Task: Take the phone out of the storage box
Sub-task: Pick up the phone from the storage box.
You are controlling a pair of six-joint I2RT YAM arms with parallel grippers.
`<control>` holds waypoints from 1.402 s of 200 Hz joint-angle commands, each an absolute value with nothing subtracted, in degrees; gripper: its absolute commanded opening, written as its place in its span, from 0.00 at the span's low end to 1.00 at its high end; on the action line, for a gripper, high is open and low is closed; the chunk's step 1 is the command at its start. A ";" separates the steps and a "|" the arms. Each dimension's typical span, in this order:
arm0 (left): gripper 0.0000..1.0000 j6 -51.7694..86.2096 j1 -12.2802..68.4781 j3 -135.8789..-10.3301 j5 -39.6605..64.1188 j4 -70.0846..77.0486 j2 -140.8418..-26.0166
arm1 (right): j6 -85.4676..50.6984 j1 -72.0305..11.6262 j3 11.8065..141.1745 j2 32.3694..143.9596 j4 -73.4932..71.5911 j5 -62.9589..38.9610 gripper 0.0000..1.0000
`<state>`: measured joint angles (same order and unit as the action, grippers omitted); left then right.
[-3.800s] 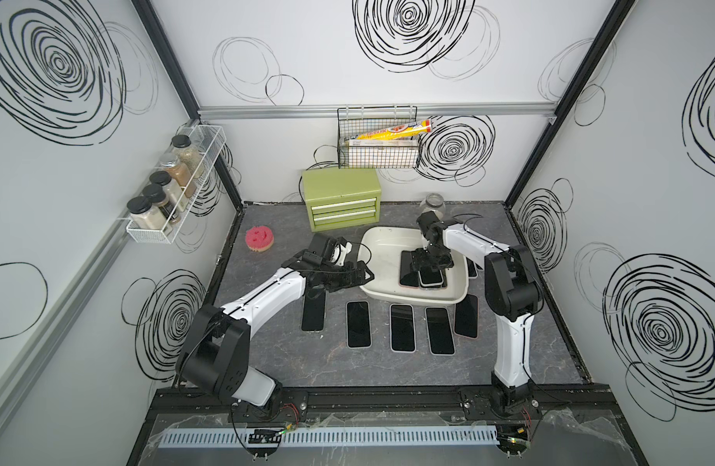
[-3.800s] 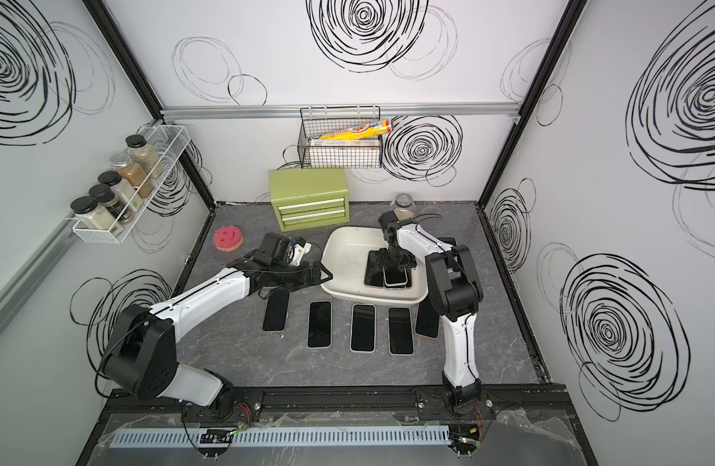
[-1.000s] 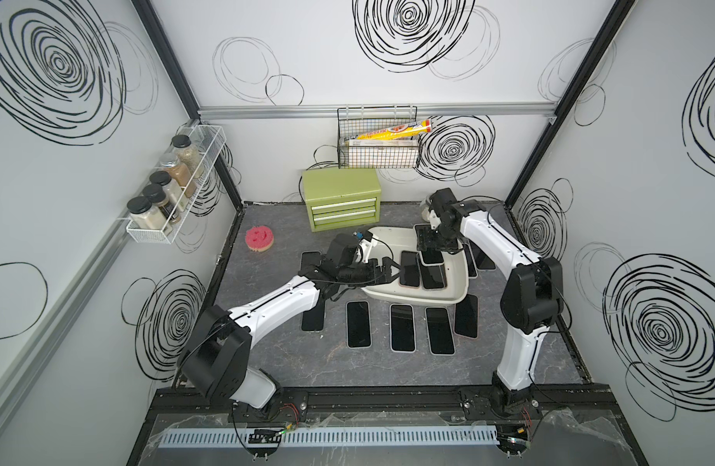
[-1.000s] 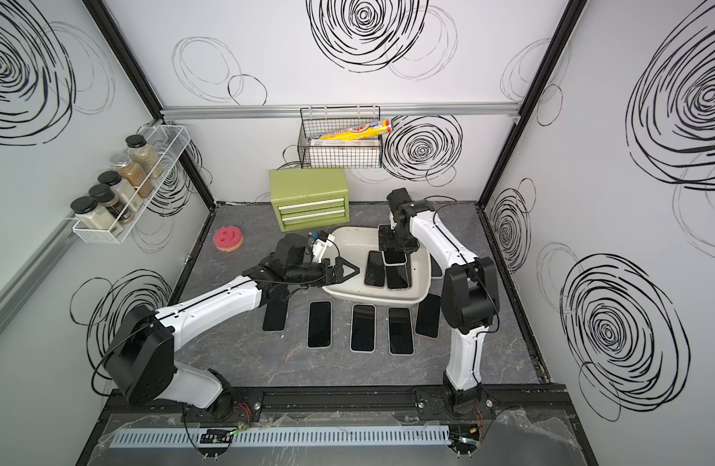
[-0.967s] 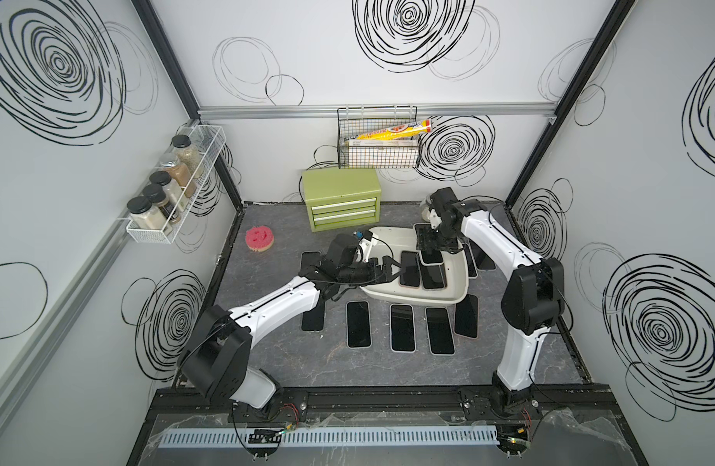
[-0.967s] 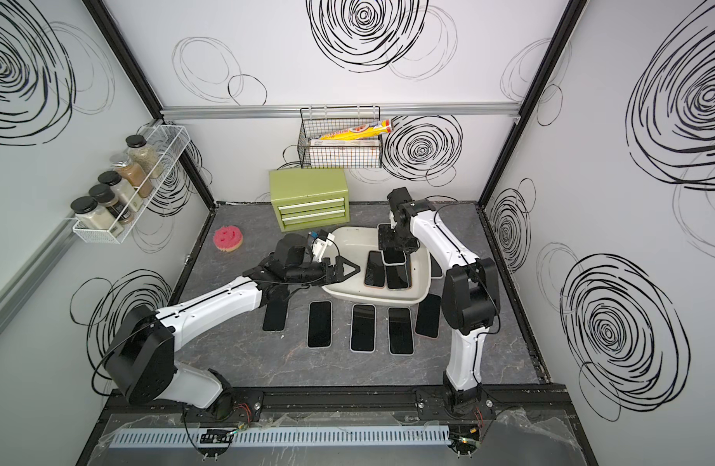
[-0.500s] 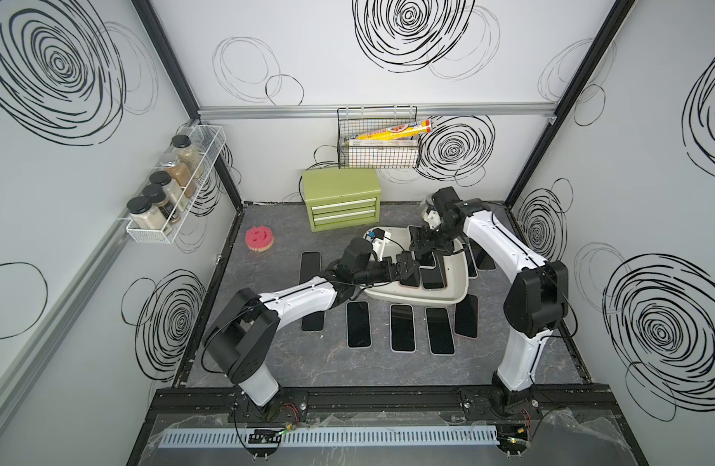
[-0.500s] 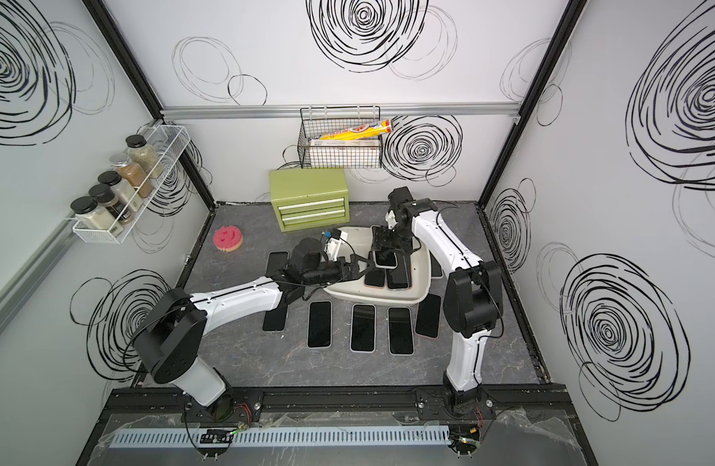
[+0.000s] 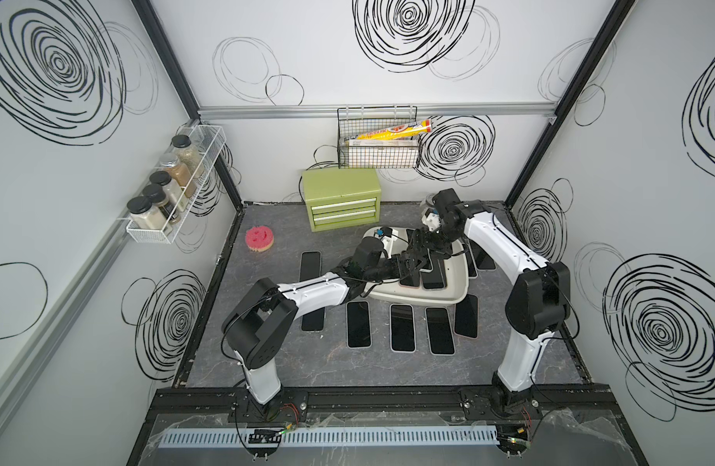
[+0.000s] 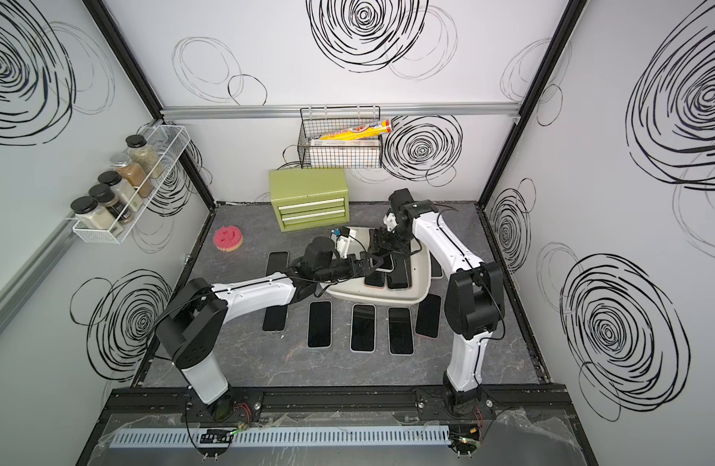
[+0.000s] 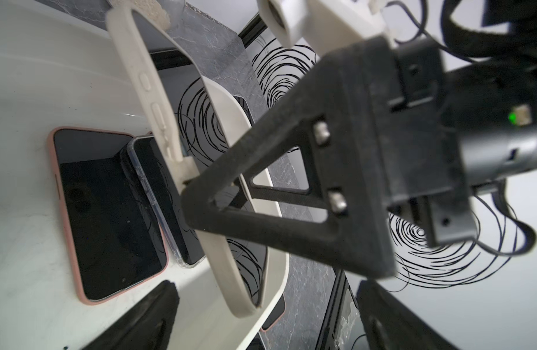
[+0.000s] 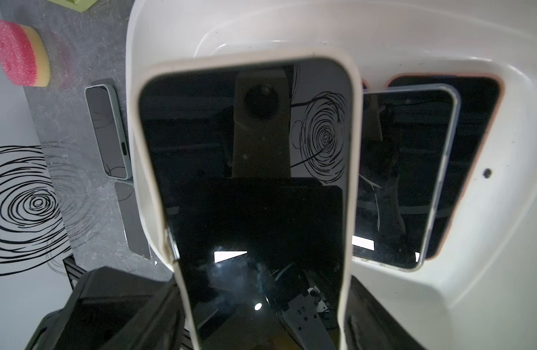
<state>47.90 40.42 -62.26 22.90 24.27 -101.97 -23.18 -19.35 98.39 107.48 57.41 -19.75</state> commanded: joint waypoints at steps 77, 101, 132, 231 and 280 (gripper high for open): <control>0.86 48.37 41.30 -68.61 21.40 27.32 -108.36 | -24.34 -19.42 94.78 102.13 55.77 -25.40 0.24; 0.74 48.16 41.41 -68.99 21.19 27.28 -108.97 | -24.26 -19.42 93.96 101.66 55.66 -25.74 0.23; 0.50 47.90 41.36 -69.23 19.95 26.37 -108.99 | -24.34 -19.56 93.43 101.69 55.11 -26.89 0.23; 0.00 50.00 40.79 -69.85 19.25 24.88 -107.41 | -24.17 -19.51 91.59 101.08 54.23 -27.55 0.20; 0.00 50.15 40.06 -67.56 19.28 24.41 -104.18 | -24.37 -19.52 93.17 101.26 54.07 -25.47 0.41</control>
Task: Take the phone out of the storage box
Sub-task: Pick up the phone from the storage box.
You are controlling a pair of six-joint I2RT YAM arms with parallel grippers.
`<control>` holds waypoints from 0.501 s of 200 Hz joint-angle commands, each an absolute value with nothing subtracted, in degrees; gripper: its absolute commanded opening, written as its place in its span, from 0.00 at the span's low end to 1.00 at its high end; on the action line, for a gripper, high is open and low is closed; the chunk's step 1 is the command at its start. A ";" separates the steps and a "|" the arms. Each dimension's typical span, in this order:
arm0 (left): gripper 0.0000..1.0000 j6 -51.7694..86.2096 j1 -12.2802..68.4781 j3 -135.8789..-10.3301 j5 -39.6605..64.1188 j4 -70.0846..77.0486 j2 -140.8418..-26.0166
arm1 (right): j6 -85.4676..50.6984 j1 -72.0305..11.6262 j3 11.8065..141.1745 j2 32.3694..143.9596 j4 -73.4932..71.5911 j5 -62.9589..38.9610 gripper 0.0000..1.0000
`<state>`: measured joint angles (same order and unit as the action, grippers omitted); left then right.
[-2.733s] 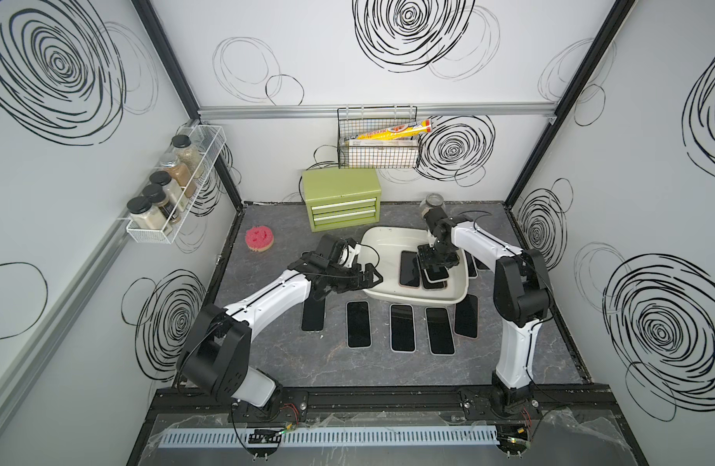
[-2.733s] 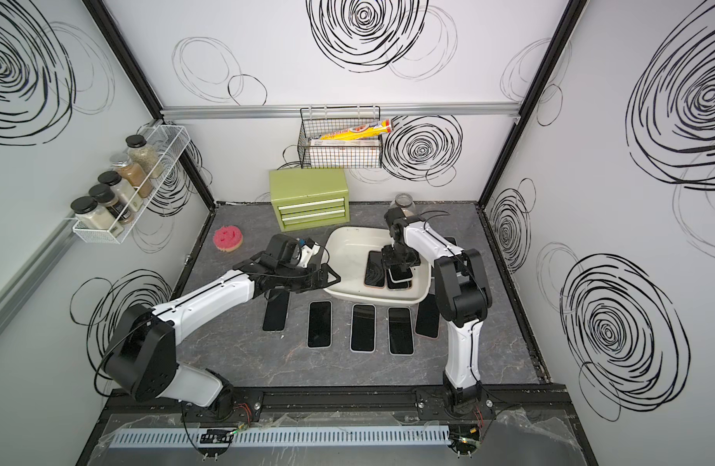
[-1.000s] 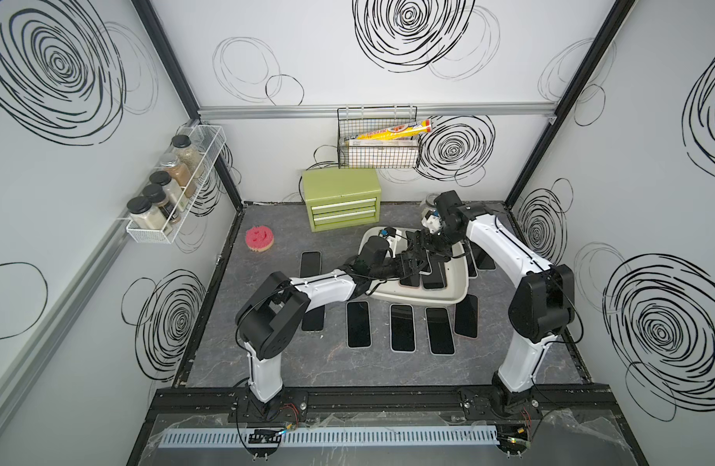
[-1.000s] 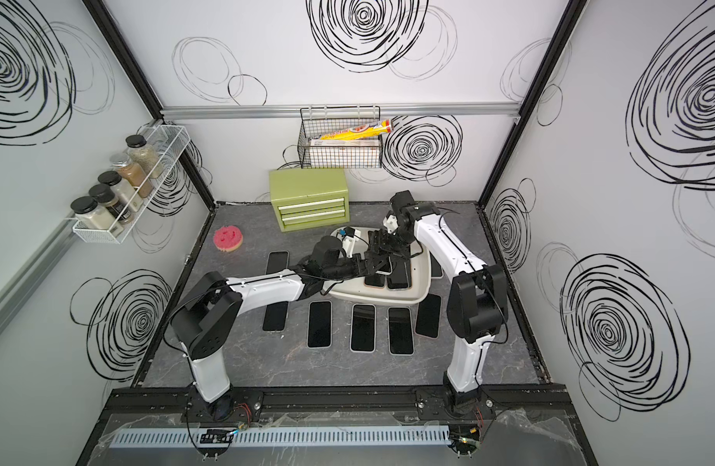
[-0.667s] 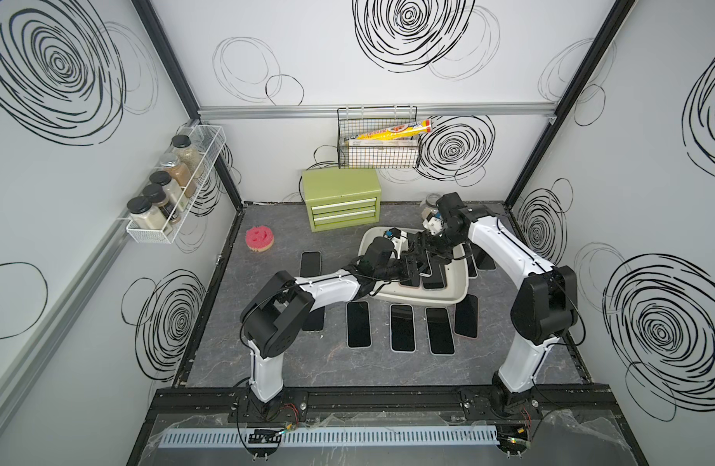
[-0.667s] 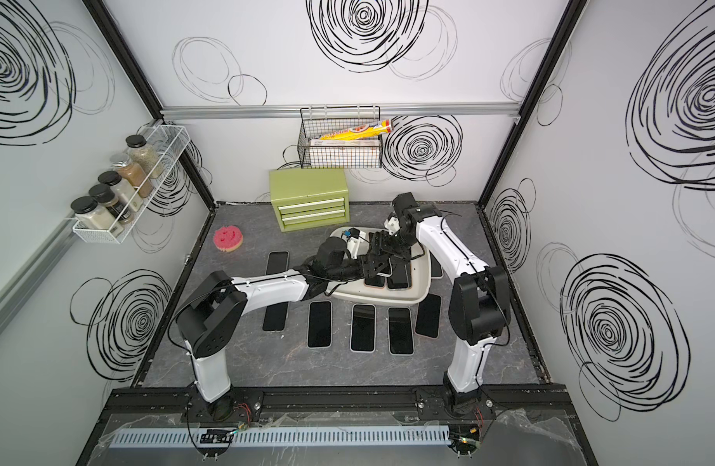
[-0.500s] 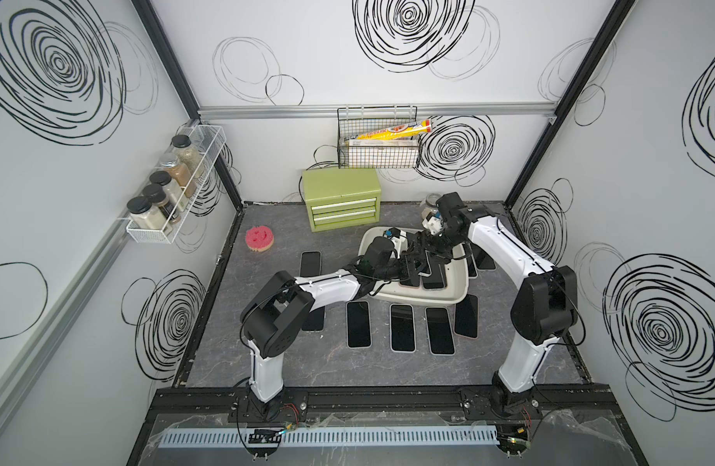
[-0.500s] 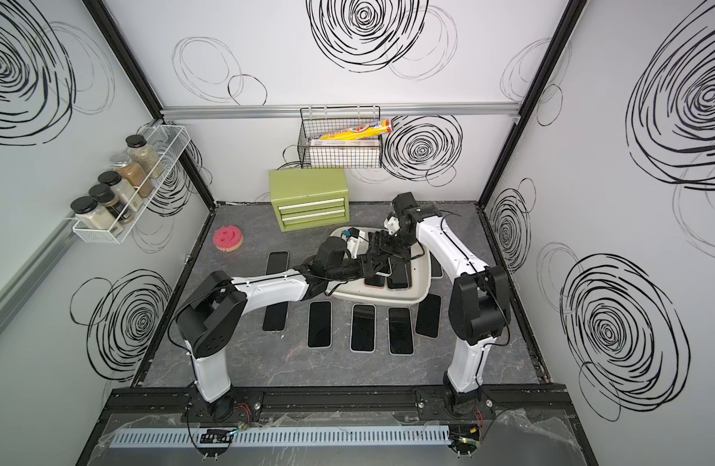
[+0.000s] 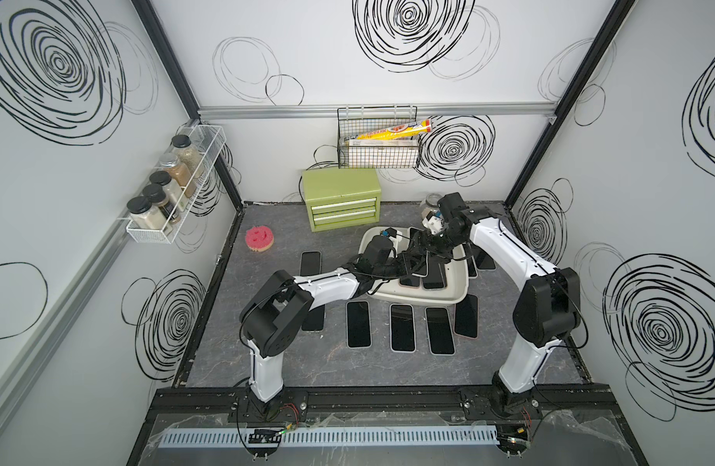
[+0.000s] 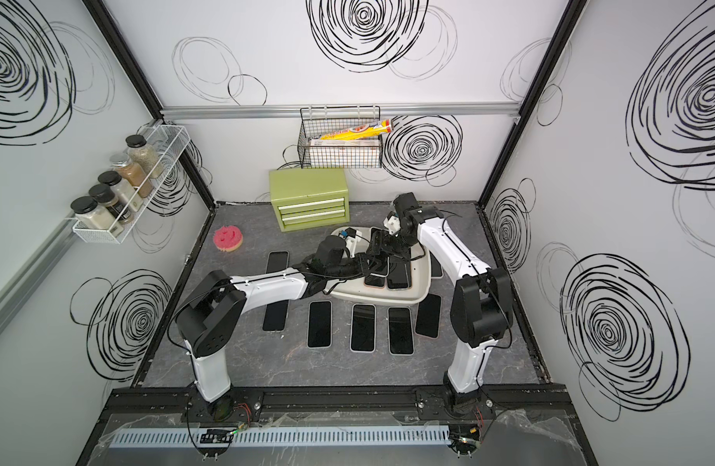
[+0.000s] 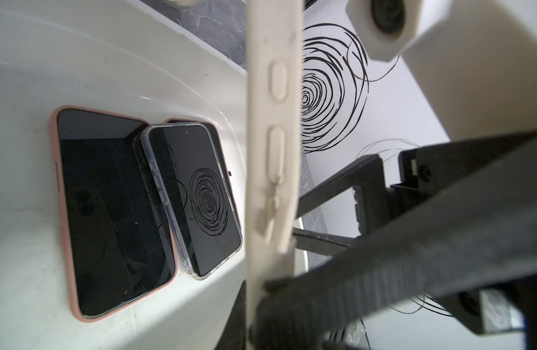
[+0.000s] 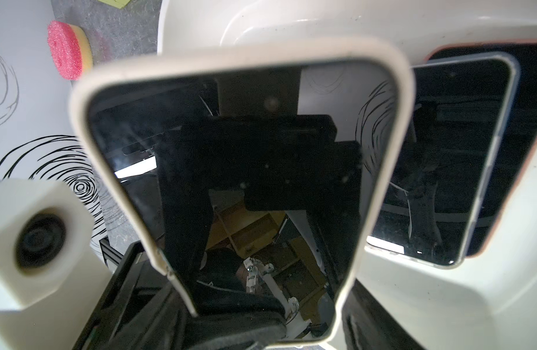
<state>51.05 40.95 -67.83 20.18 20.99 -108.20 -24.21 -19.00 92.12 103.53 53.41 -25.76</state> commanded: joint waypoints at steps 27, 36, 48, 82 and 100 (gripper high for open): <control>0.00 50.54 38.37 -63.94 19.16 24.55 -100.36 | -24.11 -19.43 97.37 103.21 55.57 -23.88 0.63; 0.00 50.62 37.64 -63.21 19.53 24.26 -99.28 | -24.25 -19.42 99.10 103.93 55.85 -23.65 0.67; 0.00 50.69 36.86 -62.15 20.34 24.49 -98.05 | -24.58 -19.43 100.71 104.38 55.13 -24.52 0.71; 0.00 50.60 35.81 -60.05 21.18 24.41 -94.85 | -26.33 -19.42 103.53 106.00 53.40 -26.27 0.78; 0.00 50.79 35.17 -58.30 22.32 24.37 -93.70 | -27.59 -19.18 104.18 106.47 51.39 -28.40 0.80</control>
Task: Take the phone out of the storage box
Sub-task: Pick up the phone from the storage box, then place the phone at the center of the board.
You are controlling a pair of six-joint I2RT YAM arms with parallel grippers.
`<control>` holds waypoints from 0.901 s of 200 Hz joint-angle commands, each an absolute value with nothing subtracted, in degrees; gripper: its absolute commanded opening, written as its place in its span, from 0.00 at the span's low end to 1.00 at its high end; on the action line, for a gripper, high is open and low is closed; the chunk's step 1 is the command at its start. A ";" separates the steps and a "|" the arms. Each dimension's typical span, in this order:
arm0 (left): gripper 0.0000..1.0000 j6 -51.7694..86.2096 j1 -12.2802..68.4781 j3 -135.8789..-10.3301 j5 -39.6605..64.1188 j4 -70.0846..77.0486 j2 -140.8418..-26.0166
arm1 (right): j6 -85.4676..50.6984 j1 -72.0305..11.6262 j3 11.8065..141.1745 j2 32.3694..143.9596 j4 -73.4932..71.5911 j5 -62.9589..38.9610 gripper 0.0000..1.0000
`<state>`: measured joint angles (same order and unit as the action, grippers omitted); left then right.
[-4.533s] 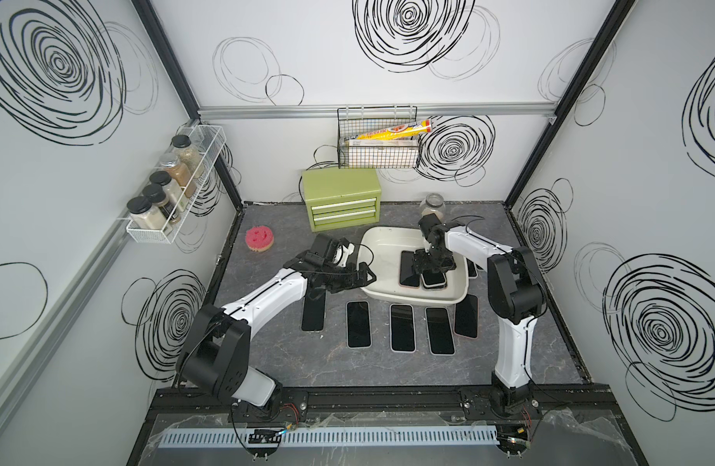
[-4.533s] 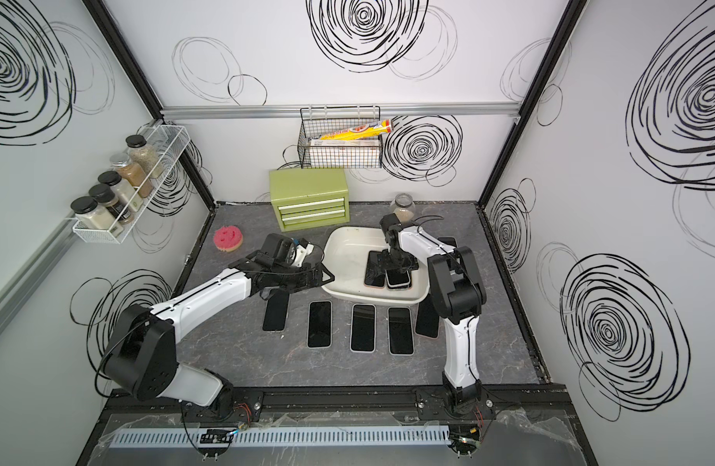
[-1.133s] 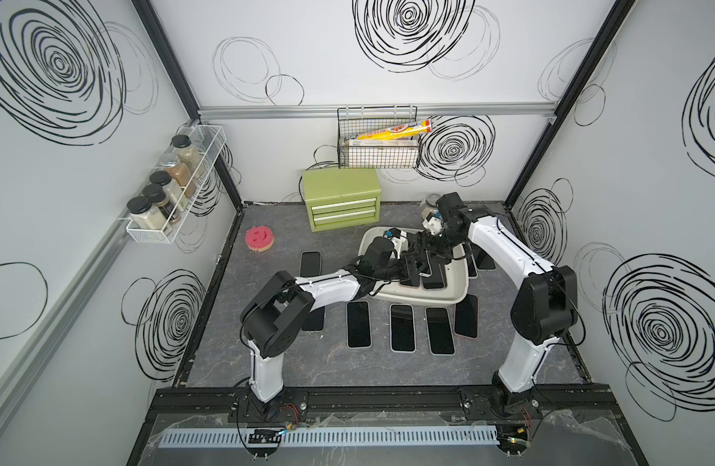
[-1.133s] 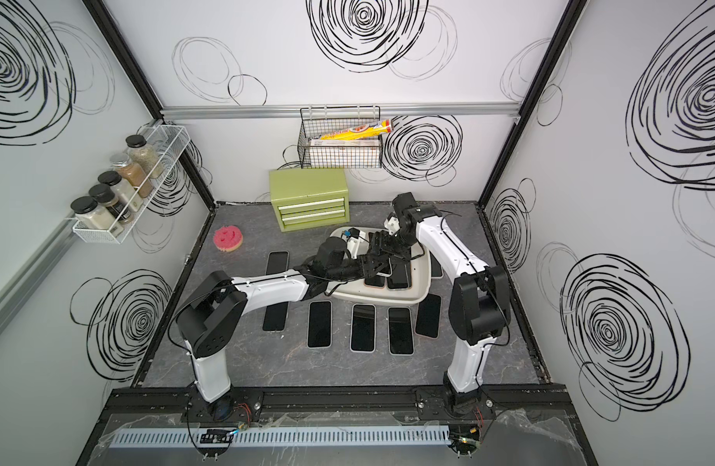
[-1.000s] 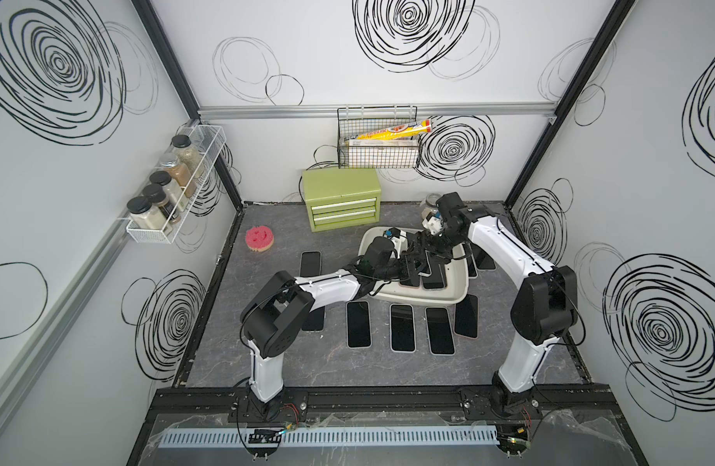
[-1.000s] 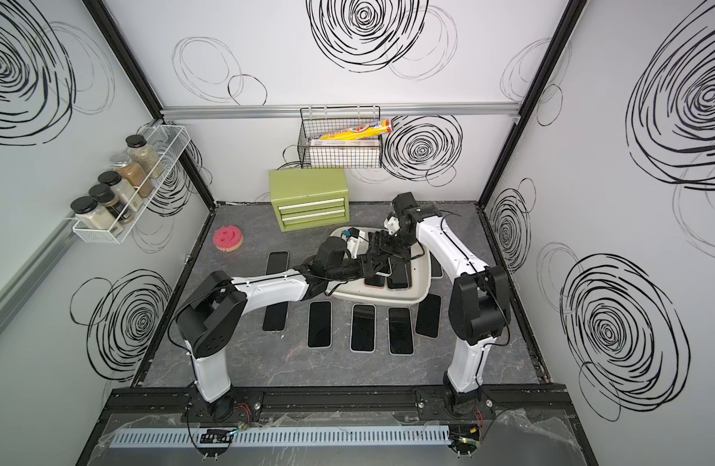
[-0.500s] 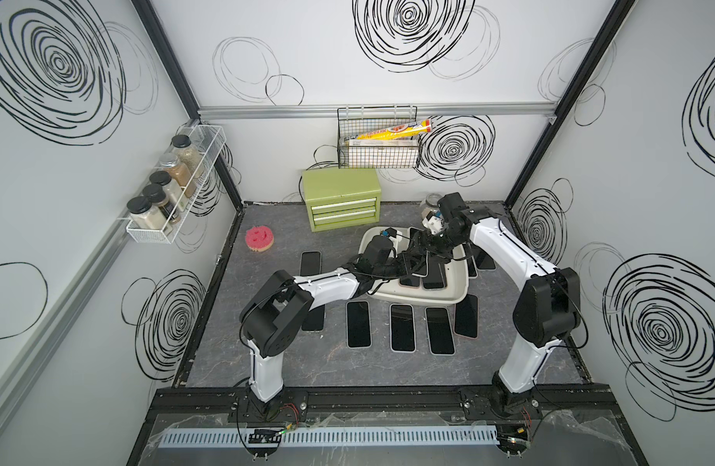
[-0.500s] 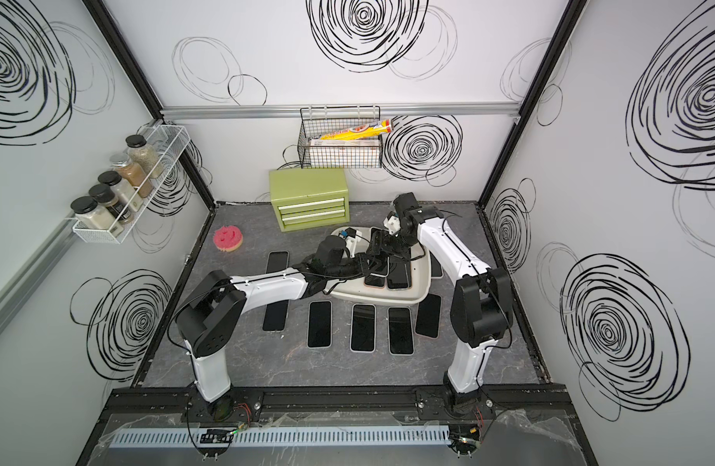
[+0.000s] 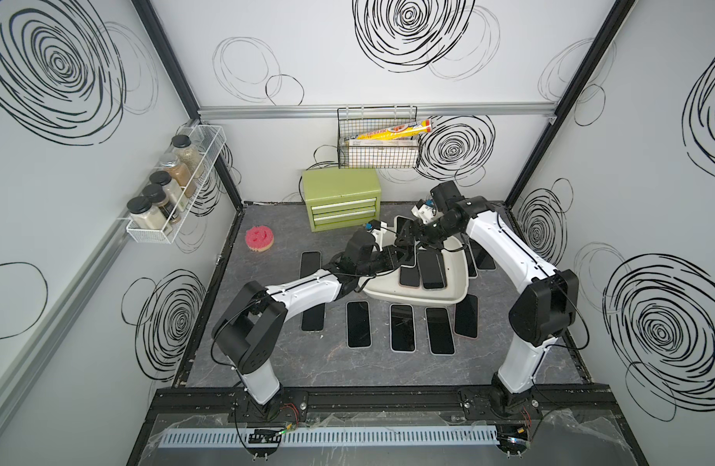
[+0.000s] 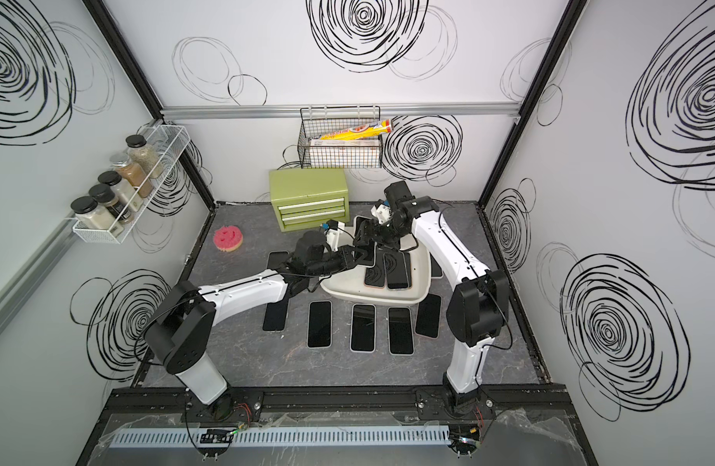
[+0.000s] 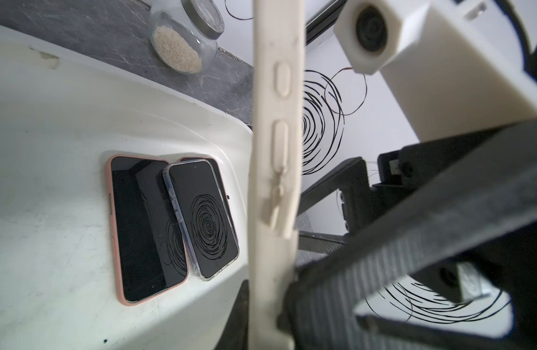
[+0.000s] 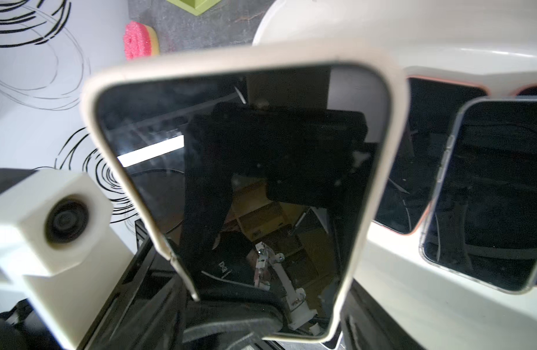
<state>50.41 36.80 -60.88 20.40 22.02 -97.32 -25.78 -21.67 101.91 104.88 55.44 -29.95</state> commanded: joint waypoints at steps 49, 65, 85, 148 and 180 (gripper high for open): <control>0.00 50.56 34.77 -55.53 23.22 24.95 -91.15 | -30.06 -19.03 104.24 107.59 48.61 -29.44 0.85; 0.00 50.51 33.75 -54.62 23.57 24.08 -89.86 | -29.94 -18.51 104.72 108.05 49.07 -28.89 0.85; 0.00 50.64 30.70 -52.49 24.77 22.94 -86.76 | -29.21 -17.56 104.88 107.64 49.20 -27.91 0.85; 0.00 41.34 14.86 -48.65 27.80 9.02 -74.33 | -25.22 -15.69 106.72 106.86 52.40 -27.55 0.85; 0.00 33.96 12.23 -47.43 27.93 4.49 -74.23 | -23.18 -15.40 107.49 107.14 54.95 -26.42 0.85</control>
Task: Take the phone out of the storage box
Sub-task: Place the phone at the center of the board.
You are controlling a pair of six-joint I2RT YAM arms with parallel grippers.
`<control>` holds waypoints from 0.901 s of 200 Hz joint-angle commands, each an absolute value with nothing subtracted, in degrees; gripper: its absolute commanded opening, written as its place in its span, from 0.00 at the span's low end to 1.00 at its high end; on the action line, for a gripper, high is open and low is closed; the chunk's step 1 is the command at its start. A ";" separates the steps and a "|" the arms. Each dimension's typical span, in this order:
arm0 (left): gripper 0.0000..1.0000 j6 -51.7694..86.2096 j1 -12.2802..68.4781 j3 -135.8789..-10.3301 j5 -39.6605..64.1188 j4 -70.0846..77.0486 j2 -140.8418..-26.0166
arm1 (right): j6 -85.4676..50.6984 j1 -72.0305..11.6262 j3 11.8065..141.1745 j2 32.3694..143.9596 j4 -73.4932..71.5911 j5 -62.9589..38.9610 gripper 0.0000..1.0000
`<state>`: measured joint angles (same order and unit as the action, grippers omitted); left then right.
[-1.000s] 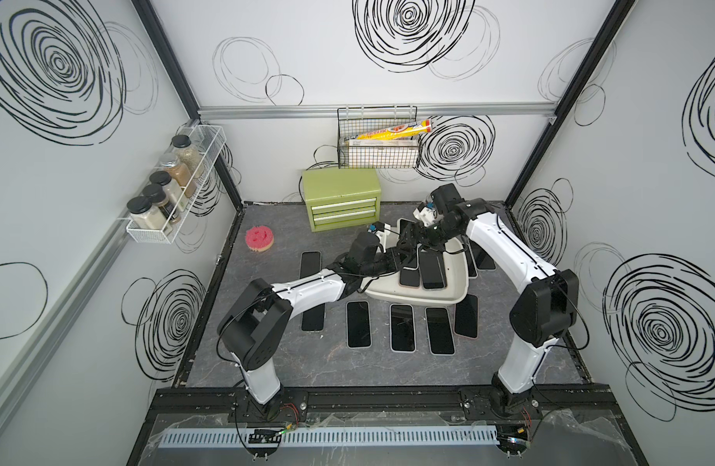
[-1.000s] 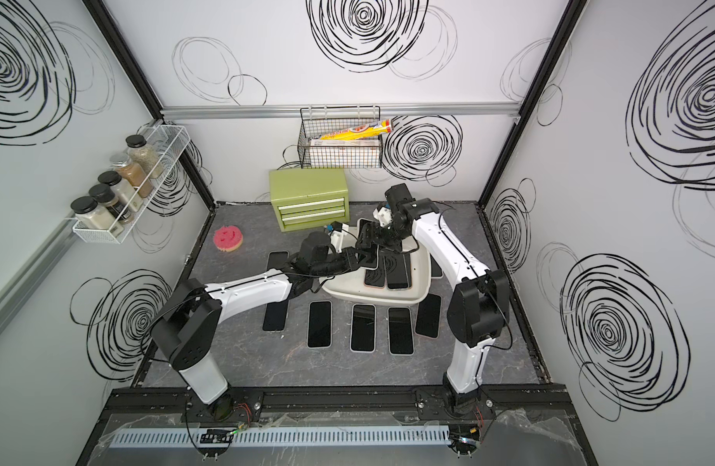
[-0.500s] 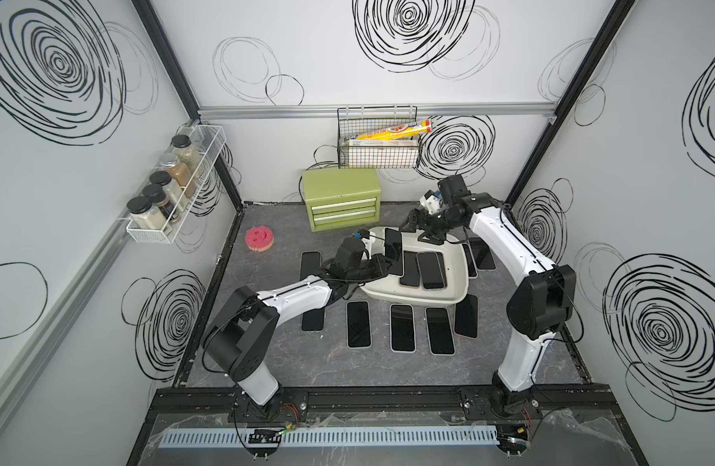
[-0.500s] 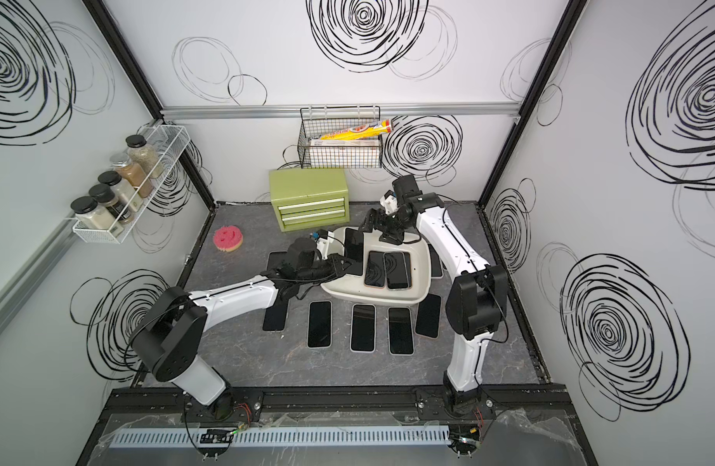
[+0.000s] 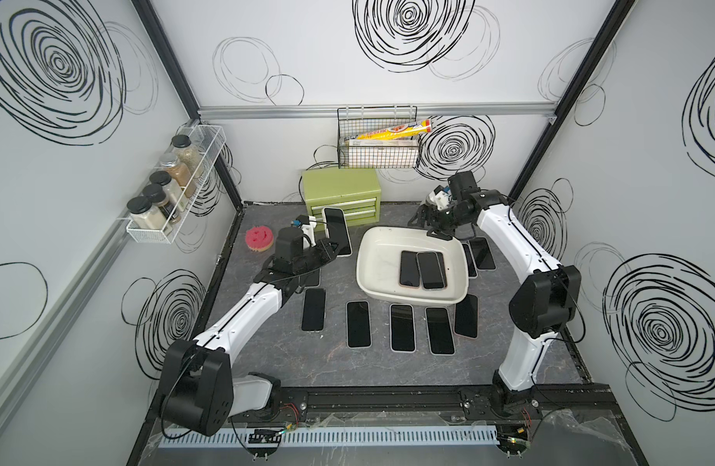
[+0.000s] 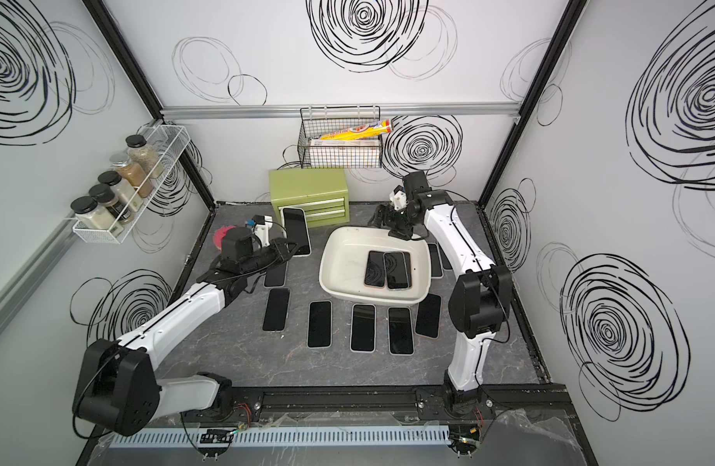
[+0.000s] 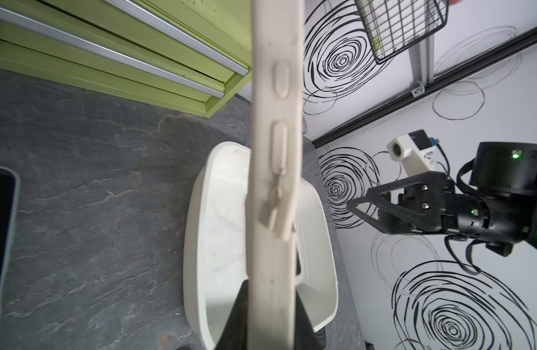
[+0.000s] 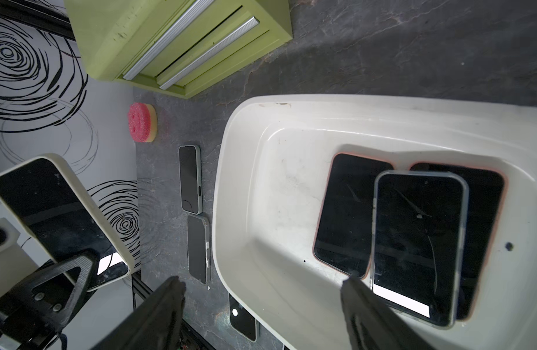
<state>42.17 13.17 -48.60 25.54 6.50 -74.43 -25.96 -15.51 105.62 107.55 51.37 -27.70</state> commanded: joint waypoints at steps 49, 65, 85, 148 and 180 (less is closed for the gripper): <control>0.00 28.76 9.68 -47.64 30.52 4.69 -82.67 | -21.04 -15.33 105.73 107.22 55.88 -25.27 0.85; 0.00 28.11 8.92 -47.47 30.41 4.96 -85.12 | -20.25 -15.30 105.90 107.20 56.24 -24.60 0.85; 0.00 28.33 8.92 -47.00 30.95 7.21 -88.33 | -19.36 -15.21 105.89 107.49 56.68 -23.84 0.85; 0.00 31.43 10.73 -46.88 33.35 13.44 -97.88 | -18.63 -15.21 103.59 108.45 55.64 -23.68 0.85; 0.00 34.08 11.03 -46.12 34.59 17.48 -100.53 | -18.55 -15.24 103.03 109.01 55.40 -23.44 0.85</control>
